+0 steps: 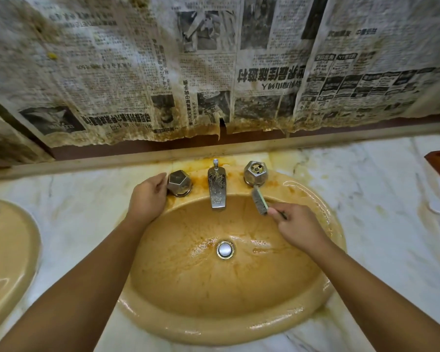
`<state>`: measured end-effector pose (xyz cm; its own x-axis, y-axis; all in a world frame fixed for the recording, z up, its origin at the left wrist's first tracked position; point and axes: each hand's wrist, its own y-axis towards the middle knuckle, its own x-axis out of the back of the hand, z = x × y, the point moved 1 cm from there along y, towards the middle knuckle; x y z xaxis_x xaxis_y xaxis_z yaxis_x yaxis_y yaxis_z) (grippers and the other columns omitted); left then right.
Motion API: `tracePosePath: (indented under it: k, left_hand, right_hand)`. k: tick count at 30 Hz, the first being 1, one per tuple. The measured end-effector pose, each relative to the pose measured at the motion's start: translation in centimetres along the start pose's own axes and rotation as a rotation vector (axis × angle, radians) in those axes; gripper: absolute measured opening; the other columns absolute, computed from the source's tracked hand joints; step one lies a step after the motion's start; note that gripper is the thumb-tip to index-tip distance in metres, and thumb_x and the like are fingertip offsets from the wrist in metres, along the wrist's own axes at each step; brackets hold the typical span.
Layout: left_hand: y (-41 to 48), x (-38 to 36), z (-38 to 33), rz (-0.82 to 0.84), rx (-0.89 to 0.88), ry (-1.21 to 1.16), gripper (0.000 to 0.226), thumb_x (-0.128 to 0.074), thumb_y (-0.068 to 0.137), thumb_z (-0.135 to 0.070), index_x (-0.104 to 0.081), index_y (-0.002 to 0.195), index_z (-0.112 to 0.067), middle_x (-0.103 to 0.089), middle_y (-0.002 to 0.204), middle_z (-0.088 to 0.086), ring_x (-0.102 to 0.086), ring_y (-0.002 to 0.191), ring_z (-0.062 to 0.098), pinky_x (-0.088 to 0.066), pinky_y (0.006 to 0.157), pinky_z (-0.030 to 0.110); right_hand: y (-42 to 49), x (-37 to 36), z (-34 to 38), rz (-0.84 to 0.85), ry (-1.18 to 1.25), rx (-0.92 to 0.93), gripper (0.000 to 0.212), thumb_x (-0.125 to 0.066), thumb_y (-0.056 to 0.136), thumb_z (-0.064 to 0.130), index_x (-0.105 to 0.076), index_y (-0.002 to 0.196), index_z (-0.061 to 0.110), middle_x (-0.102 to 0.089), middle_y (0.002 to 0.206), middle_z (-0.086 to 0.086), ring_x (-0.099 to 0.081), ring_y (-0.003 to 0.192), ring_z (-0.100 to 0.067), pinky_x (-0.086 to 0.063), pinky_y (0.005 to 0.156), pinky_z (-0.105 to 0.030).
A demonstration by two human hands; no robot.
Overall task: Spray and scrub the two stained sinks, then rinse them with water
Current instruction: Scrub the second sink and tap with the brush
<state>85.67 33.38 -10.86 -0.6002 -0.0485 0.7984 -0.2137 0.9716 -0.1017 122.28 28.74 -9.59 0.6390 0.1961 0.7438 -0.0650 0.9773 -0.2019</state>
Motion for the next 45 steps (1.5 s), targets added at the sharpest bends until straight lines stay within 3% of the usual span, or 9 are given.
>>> tracePosePath:
  k: [3, 7, 12, 15, 20, 27, 34, 40, 45]
  left_hand:
    - [-1.6, 0.2, -0.3, -0.083, 0.077, -0.082, 0.037, -0.056, 0.104, -0.018, -0.062, 0.140, -0.012, -0.064, 0.139, 0.009, -0.057, 0.131, 0.027, -0.039, 0.113, 0.031]
    - [-5.1, 0.6, -1.6, -0.219, 0.177, -0.238, 0.036, -0.057, 0.102, -0.009, -0.064, 0.137, -0.008, -0.066, 0.135, 0.011, -0.061, 0.125, 0.025, -0.035, 0.103, 0.019]
    - [-11.9, -0.4, -4.6, -0.338, 0.288, -0.311, 0.025, -0.056, 0.100, -0.014, -0.073, 0.116, -0.021, -0.072, 0.112, -0.003, -0.063, 0.101, 0.015, -0.042, 0.085, 0.023]
    - [-16.0, -2.6, -6.3, -0.247, 0.377, -0.307, 0.017, -0.056, 0.100, -0.031, -0.072, 0.102, -0.034, -0.072, 0.098, -0.014, -0.064, 0.082, 0.011, -0.049, 0.072, 0.029]
    - [-18.3, -6.7, -10.3, 0.263, 0.535, -0.881, 0.037, -0.052, 0.103, -0.052, -0.073, 0.109, -0.021, -0.072, 0.109, 0.004, -0.065, 0.099, 0.021, -0.053, 0.089, 0.040]
    - [-17.4, -7.5, -11.0, 0.158, 0.653, -1.158, 0.027, -0.062, 0.102, -0.032, -0.068, 0.110, -0.006, -0.069, 0.089, 0.008, -0.066, 0.084, 0.025, -0.053, 0.080, 0.039]
    - [-14.3, -8.6, -8.2, 0.183, 0.561, -1.169, 0.018, -0.058, 0.104, -0.022, -0.064, 0.111, -0.006, -0.069, 0.098, 0.012, -0.064, 0.095, 0.025, -0.051, 0.096, 0.042]
    - [-12.2, -9.5, -6.5, 0.303, 0.501, -1.107, 0.018, -0.055, 0.105, -0.017, -0.062, 0.120, -0.010, -0.071, 0.112, 0.011, -0.066, 0.112, 0.030, -0.051, 0.105, 0.047]
    - [-11.0, -9.9, -5.8, 0.353, 0.509, -1.081, 0.016, -0.054, 0.106, -0.014, -0.060, 0.120, -0.010, -0.071, 0.114, 0.013, -0.063, 0.121, 0.036, -0.051, 0.103, 0.047]
  right_hand:
    - [-0.7, -0.3, 0.5, -0.015, 0.009, 0.025, 0.018, -0.060, 0.102, 0.040, -0.076, 0.109, 0.043, -0.071, 0.084, 0.018, -0.063, 0.076, -0.007, -0.048, 0.066, -0.027]
    - [-1.5, -1.0, 0.7, 0.002, -0.037, 0.026, 0.018, -0.053, 0.102, 0.051, -0.070, 0.101, 0.048, -0.069, 0.077, 0.016, -0.062, 0.069, -0.005, -0.051, 0.062, -0.028]
    - [-3.7, -2.8, 2.0, 0.054, 0.233, 0.024, 0.020, -0.055, 0.106, 0.029, -0.072, 0.096, 0.029, -0.071, 0.084, 0.003, -0.062, 0.070, -0.016, -0.043, 0.055, -0.021]
    - [-5.6, -4.0, 2.3, 0.070, 0.287, 0.045, 0.020, -0.056, 0.105, 0.027, -0.074, 0.096, 0.026, -0.060, 0.073, 0.011, -0.053, 0.067, -0.007, -0.035, 0.054, -0.016]
    - [-7.9, -5.4, 3.1, 0.070, 0.337, 0.160, 0.015, -0.065, 0.099, 0.018, -0.077, 0.091, 0.023, -0.066, 0.077, 0.015, -0.057, 0.073, 0.003, -0.037, 0.063, -0.011]
    - [-6.9, -4.2, 3.9, 0.221, 0.080, 0.261, 0.022, -0.061, 0.103, 0.028, -0.079, 0.109, 0.017, -0.074, 0.104, -0.001, -0.062, 0.095, -0.017, -0.044, 0.078, -0.029]
    - [3.1, -0.4, 6.2, -0.144, -0.044, 0.038, 0.065, -0.058, 0.100, 0.050, -0.040, 0.150, 0.014, -0.040, 0.149, -0.017, -0.040, 0.137, -0.038, -0.040, 0.109, -0.047]
    - [8.0, -0.9, 7.2, -0.021, -0.326, 0.021, 0.050, -0.052, 0.103, 0.050, -0.043, 0.140, 0.017, -0.053, 0.126, -0.020, -0.059, 0.111, -0.042, -0.051, 0.086, -0.044]
    - [9.0, -0.6, 6.6, 0.062, -0.437, 0.126, 0.037, -0.046, 0.107, 0.042, -0.048, 0.139, 0.026, -0.043, 0.135, -0.017, -0.059, 0.110, -0.041, -0.053, 0.090, -0.044]
